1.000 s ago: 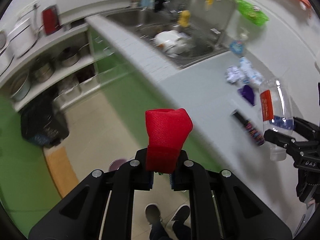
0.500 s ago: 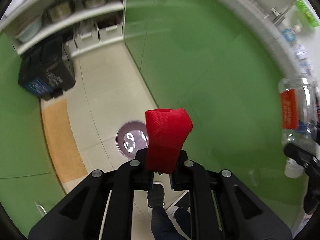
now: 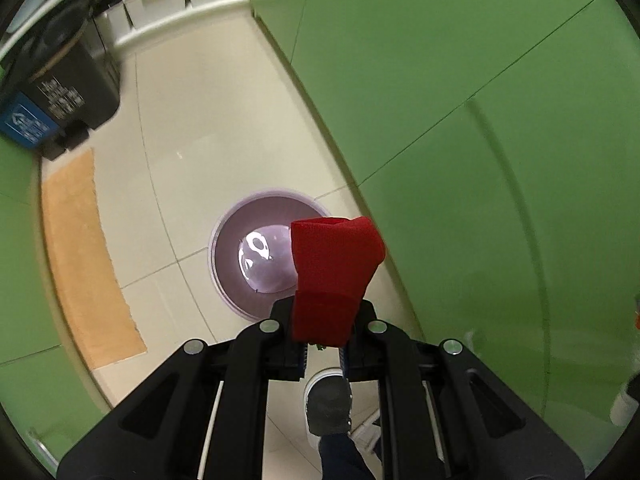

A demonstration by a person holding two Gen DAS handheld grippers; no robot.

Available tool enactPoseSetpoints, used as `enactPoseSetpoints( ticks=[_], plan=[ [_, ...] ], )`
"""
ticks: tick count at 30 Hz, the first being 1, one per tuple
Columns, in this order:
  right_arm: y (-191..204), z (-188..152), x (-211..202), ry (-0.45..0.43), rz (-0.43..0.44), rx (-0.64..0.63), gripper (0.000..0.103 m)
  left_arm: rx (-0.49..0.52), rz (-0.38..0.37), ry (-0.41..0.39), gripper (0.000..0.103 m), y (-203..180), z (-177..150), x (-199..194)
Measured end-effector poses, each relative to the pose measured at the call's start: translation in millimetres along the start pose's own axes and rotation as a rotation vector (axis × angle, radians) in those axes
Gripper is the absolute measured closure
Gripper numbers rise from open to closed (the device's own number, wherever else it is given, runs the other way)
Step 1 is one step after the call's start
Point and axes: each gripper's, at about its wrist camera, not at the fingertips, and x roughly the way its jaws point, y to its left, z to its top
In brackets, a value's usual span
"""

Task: Collect trash
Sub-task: 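Carry the red pouch over the pink bin and open the left gripper, then lower the clear bottle over the pink bin and open the right gripper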

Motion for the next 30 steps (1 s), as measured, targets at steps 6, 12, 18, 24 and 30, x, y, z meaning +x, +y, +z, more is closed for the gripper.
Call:
enactPoseSetpoints(
  ticks=[6,12,18,24,30],
  plan=[
    [-4,-23,43,0.022,0.002,0.015,0.043,0.001,0.007,0.036,0.092,11,-8,65],
    [-9,-34,67,0.044,0.005,0.028,0.043,0.023,0.009,0.044,0.067,15,-6,94],
    [-6,-31,79,0.060,0.006,0.026,0.043,0.042,-0.007,0.023,0.003,15,-1,93],
    [-1,-19,82,0.056,0.016,0.006,0.043,0.007,0.005,0.007,0.003,18,3,74],
    [15,0,93,0.046,0.042,-0.039,0.043,-0.035,0.032,-0.043,0.003,40,-7,38]
  ],
)
